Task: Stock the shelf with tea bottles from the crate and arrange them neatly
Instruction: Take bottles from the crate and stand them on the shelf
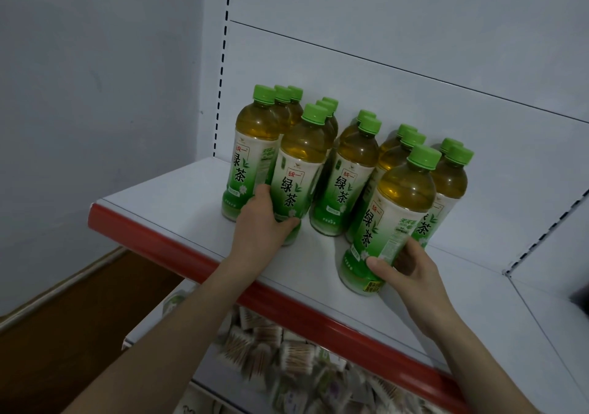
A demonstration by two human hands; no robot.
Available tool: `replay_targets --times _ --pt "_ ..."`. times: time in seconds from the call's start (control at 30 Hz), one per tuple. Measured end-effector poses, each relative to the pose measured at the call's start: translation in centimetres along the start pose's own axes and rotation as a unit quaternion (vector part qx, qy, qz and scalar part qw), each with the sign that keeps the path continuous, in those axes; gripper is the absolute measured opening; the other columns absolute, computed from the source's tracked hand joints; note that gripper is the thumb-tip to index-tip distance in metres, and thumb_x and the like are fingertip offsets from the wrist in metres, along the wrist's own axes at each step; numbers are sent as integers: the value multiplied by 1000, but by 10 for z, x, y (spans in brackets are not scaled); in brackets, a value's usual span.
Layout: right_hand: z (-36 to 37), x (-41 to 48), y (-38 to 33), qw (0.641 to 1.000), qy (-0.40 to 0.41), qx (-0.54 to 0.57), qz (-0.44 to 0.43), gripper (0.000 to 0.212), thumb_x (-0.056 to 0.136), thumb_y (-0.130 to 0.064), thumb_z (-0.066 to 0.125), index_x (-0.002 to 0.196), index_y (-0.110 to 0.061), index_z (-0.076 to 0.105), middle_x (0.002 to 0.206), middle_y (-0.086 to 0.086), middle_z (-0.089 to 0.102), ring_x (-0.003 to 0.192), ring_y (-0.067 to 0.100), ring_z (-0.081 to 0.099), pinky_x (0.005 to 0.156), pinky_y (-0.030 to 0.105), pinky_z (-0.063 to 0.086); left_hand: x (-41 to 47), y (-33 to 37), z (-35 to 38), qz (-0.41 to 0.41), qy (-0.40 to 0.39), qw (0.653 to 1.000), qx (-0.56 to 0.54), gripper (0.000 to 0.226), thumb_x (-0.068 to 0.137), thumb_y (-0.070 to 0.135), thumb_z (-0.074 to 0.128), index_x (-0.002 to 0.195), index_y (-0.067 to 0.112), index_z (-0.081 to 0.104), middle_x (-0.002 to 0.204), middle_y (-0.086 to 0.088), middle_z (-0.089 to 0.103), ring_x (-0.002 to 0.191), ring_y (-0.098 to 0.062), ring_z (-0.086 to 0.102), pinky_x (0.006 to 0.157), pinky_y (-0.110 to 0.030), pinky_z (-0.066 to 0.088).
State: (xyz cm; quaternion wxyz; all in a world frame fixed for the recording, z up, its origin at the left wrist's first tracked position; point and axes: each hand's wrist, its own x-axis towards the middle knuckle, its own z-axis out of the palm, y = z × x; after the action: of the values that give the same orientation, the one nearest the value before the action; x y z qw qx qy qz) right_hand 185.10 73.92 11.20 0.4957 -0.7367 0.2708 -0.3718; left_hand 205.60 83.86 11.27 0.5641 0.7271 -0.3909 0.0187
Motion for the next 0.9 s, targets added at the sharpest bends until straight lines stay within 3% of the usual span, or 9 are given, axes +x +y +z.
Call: replay_targets --times 0.3,0.47,0.5,0.57,0.63,0.7,0.8,0.9 --pt "0 -3 -3 999 9 -33 -3 46 75 -8 70 119 -13 56 113 -6 65 99 -1 61 70 6 49 6 -8 6 -4 -3 999 34 54 74 24 74 115 4 46 119 -15 54 111 -29 50 87 -35 43" --pt "-4 -1 -4 1000 13 -20 -6 44 70 -12 73 113 -14 62 109 -2 69 101 13 64 80 18 54 -10 -3 -3 75 72 991 89 54 78 22 70 122 -1 50 110 -20 52 99 -27 45 80 -28 35" --pt "-4 0 -6 1000 5 -5 -4 45 68 -13 74 112 -15 62 108 0 70 102 15 64 82 20 55 -15 -1 -4 92 55 992 68 51 78 20 70 121 0 52 108 -18 53 96 -23 46 80 -26 36" --pt "-2 1 -8 999 -19 33 0 53 59 -21 83 108 -17 63 107 0 72 102 16 66 81 22 55 -24 3 -3 76 -71 995 -4 52 78 21 71 124 5 52 109 -10 55 97 -19 53 81 -25 42" --pt "3 3 -10 996 -44 80 18 72 43 -38 89 106 -17 62 105 1 72 100 18 67 80 24 55 -30 7 -1 11 -243 968 -63 66 75 29 73 133 15 45 116 3 52 106 -14 53 90 -29 47" --pt "9 5 -14 987 -66 142 34 84 35 -43 91 108 -12 61 102 5 73 98 20 68 77 27 56 -31 11 -2 1 -342 933 -111 70 74 29 74 135 22 40 122 10 50 114 -10 52 96 -30 46" --pt "13 9 -25 977 -106 183 43 89 38 -39 91 114 -8 56 106 8 71 100 23 67 79 32 57 -29 14 -6 20 -359 908 -213 52 76 17 73 122 25 51 118 4 61 105 -6 59 88 -19 50" --pt "15 12 -40 979 -131 147 58 84 50 -39 87 121 -10 52 117 7 67 108 23 64 89 37 54 -31 12 -2 36 -287 934 -210 60 65 31 78 118 26 50 115 3 62 103 -12 61 87 -27 53"
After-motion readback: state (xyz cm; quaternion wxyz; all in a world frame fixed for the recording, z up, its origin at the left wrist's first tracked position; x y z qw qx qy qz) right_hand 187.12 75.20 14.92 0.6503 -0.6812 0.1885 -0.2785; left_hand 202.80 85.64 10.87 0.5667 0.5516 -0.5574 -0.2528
